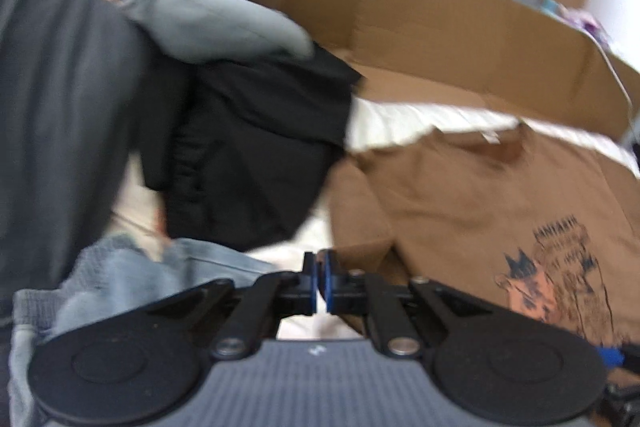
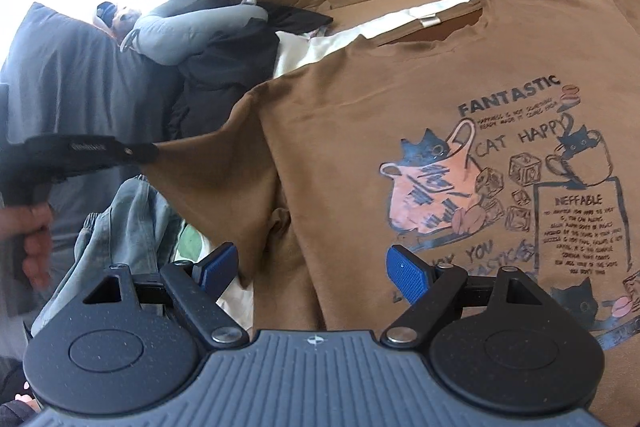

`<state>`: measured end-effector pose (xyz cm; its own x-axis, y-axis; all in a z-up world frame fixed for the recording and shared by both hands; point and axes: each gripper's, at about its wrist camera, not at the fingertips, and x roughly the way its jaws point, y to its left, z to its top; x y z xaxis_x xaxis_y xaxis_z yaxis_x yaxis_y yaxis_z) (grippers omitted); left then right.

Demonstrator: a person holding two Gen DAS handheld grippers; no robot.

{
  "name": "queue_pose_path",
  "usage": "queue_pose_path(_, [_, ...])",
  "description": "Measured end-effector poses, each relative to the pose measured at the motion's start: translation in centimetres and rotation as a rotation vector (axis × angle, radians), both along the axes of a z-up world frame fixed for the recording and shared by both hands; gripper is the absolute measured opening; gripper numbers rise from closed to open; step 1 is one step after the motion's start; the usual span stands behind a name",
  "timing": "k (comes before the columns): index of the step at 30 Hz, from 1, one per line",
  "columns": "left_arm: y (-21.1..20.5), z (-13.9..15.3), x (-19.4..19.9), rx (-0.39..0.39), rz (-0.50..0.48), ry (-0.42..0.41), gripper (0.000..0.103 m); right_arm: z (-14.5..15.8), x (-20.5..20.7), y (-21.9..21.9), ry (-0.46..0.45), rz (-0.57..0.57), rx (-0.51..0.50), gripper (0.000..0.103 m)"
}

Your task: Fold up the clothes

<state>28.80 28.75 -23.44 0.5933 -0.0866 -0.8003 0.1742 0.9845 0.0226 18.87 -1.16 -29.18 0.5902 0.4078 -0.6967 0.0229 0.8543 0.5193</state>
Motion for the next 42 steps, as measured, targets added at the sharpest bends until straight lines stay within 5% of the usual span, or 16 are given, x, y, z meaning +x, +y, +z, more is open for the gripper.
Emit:
queue_pose_path(10, [5.9, -0.6, 0.5, -0.074, 0.193, -0.023, 0.004, -0.7, 0.0, 1.7, 0.006, 0.042, 0.034, 0.086])
queue_pose_path(21, [8.6, -1.9, 2.9, -0.081, 0.250, -0.057, 0.003, -1.9, 0.0, 4.4, 0.027, 0.094, 0.037, 0.086])
queue_pose_path(33, [9.6, -4.3, 4.4, 0.007, 0.295, -0.004, 0.003, -2.6, 0.1, 4.1, 0.045, 0.086, 0.032, 0.086])
queue_pose_path(42, [9.7, -5.1, 5.3, -0.007, 0.252, -0.005, 0.003, 0.0, 3.7, 3.0, -0.044, 0.106, 0.050, 0.084])
